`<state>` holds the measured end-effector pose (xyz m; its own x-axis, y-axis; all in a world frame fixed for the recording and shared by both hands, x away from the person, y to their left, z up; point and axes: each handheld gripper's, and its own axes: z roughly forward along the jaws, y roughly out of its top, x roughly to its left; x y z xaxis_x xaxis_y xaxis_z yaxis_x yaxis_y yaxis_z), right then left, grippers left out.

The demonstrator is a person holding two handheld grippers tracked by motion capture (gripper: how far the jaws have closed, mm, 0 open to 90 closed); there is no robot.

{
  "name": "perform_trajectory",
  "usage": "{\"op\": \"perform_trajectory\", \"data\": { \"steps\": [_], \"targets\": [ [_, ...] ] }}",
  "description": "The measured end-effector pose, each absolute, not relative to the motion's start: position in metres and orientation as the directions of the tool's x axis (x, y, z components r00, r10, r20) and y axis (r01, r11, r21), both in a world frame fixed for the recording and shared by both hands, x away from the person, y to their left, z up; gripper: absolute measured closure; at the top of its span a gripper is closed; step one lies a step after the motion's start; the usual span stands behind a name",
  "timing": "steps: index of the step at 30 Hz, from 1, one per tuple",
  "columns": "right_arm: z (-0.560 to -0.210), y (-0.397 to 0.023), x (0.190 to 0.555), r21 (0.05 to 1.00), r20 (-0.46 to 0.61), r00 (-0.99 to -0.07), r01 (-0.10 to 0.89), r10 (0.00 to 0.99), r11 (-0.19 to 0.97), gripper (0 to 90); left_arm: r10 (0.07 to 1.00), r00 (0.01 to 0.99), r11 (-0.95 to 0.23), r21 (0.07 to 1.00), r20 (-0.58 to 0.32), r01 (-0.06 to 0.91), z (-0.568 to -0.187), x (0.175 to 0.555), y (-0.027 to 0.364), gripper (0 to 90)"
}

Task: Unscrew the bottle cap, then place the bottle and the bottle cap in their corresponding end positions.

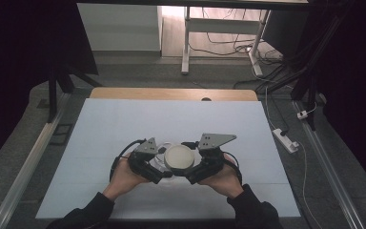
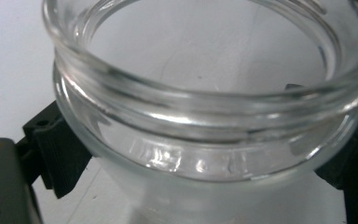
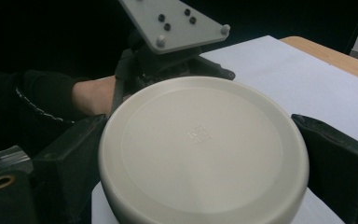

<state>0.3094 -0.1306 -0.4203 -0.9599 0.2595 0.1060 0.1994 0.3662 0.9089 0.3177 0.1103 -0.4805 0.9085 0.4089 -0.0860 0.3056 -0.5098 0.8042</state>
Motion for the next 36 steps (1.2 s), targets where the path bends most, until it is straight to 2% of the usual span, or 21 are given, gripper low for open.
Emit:
{"op": "perform_trajectory", "data": {
  "steps": [36],
  "targets": [
    [-0.436, -0.136, 0.283, 0.913, 0.058, -0.963, 0.158, 0.263, 0.375, 7.3, 0.479, 0.875, -0.467, 0.824, -0.067, 0.319, -0.476, 0.351, 0.118, 7.9]
  ]
}}
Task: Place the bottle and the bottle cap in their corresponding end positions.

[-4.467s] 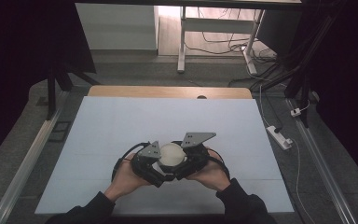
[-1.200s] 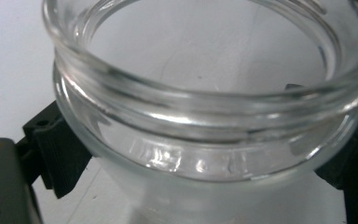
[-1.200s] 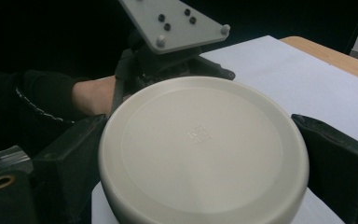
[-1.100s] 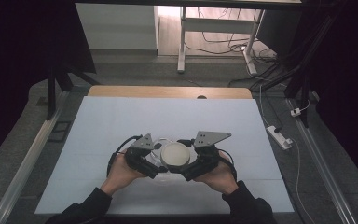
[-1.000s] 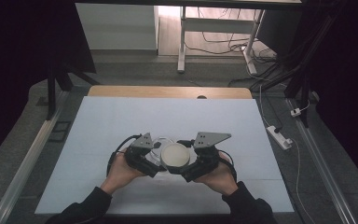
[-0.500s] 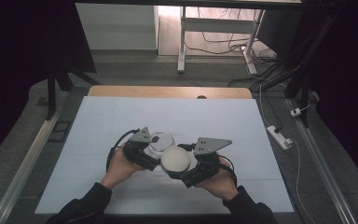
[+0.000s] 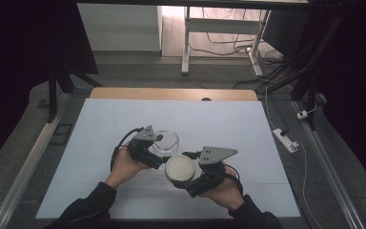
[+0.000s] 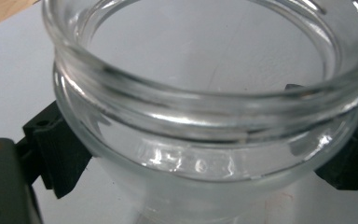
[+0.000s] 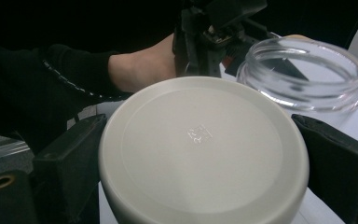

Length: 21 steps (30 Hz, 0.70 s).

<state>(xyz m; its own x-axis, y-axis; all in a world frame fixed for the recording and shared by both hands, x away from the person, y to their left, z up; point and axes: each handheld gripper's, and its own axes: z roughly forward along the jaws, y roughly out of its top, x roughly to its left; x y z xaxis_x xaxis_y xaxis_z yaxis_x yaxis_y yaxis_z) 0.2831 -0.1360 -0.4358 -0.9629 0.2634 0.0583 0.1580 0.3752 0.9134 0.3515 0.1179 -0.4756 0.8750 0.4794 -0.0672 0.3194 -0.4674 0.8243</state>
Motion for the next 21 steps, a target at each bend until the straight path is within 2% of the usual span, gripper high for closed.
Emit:
{"op": "perform_trajectory", "data": {
  "steps": [3, 21],
  "targets": [
    [-0.438, -0.139, 0.282, 0.918, 0.082, -0.963, 0.173, 0.257, 0.357, 7.3, 0.485, 0.872, -0.461, 0.827, -0.069, 0.322, -0.475, 0.356, 0.118, 7.9],
    [-0.464, -0.139, 0.286, 0.905, 0.047, -0.96, 0.158, 0.277, 0.396, 7.3, 0.5, 0.863, -0.46, 0.821, -0.075, 0.338, -0.484, 0.379, 0.107, 7.9]
  ]
}}
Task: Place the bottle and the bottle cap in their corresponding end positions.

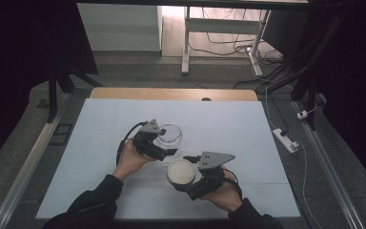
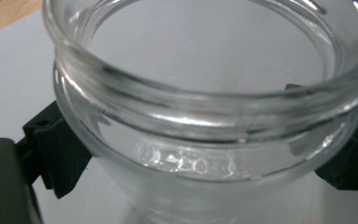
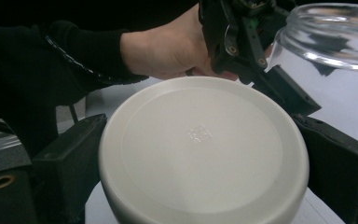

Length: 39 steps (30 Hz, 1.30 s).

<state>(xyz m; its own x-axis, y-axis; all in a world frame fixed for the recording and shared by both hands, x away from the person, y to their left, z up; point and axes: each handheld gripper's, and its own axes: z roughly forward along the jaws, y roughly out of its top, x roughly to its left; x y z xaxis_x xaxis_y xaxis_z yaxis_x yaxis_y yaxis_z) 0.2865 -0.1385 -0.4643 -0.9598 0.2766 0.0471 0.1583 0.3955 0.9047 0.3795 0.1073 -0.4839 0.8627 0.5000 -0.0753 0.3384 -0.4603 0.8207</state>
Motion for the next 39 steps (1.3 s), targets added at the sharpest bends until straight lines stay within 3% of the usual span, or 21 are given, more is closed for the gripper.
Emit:
{"op": "perform_trajectory", "data": {
  "steps": [19, 39],
  "targets": [
    [-0.496, -0.118, 0.303, 0.88, 0.028, -0.955, 0.163, 0.294, 0.446, 7.3, 0.498, 0.865, -0.475, 0.819, -0.051, 0.322, -0.495, 0.397, 0.086, 7.9],
    [-0.529, -0.102, 0.314, 0.832, 0.029, -0.949, 0.197, 0.314, 0.518, 7.2, 0.512, 0.858, -0.488, 0.807, -0.045, 0.333, -0.512, 0.4, 0.093, 7.8]
  ]
}}
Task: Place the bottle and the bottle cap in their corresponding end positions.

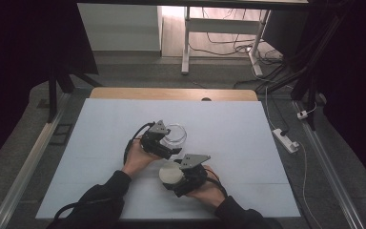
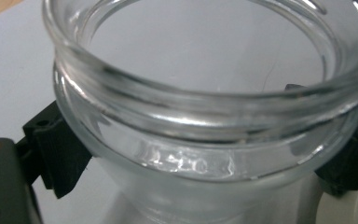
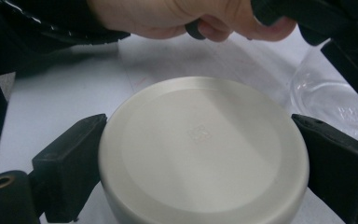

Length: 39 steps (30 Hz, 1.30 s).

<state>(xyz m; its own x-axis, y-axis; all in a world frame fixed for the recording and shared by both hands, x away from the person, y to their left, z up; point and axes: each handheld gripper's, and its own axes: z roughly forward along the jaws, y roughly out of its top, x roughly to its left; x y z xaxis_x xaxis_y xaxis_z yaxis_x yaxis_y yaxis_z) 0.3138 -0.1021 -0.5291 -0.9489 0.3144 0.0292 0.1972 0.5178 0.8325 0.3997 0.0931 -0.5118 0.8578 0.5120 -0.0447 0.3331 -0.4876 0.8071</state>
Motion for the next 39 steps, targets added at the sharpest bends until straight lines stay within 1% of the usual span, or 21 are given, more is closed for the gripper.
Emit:
{"op": "perform_trajectory", "data": {
  "steps": [4, 9, 20, 33, 35, 39],
  "targets": [
    [-0.5354, -0.0991, 0.3142, 0.811, 0.024, -0.949, 0.203, 0.316, 0.548, 7.2, 0.509, 0.86, -0.494, 0.803, -0.045, 0.334, -0.5168, 0.4006, 0.0936, 7.8],
    [-0.536, -0.0979, 0.3149, 0.802, 0.026, -0.946, 0.213, 0.324, 0.558, 7.2, 0.511, 0.859, -0.489, 0.805, -0.048, 0.336, -0.5185, 0.4007, 0.0937, 7.8],
    [-0.5378, -0.0951, 0.3167, 0.771, 0.012, -0.937, 0.231, 0.35, 0.593, 7.1, 0.499, 0.867, -0.497, 0.81, -0.026, 0.31, -0.5214, 0.3986, 0.0964, 7.5],
    [-0.538, -0.0948, 0.3171, 0.768, 0.013, -0.932, 0.241, 0.362, 0.593, 6.7, 0.506, 0.862, -0.487, 0.812, -0.04, 0.323, -0.5223, 0.3989, 0.0953, 6.1],
    [-0.5378, -0.0949, 0.3171, 0.769, 0.012, -0.932, 0.241, 0.363, 0.592, 5.9, 0.507, 0.861, -0.496, 0.806, -0.033, 0.323, -0.5222, 0.3988, 0.0945, 3.5],
    [-0.5369, -0.0963, 0.3171, 0.778, 0.018, -0.929, 0.245, 0.37, 0.578, 3.7, 0.504, 0.862, -0.472, 0.818, -0.055, 0.328, -0.5207, 0.3997, 0.0987, 0.0]
  ]
}}
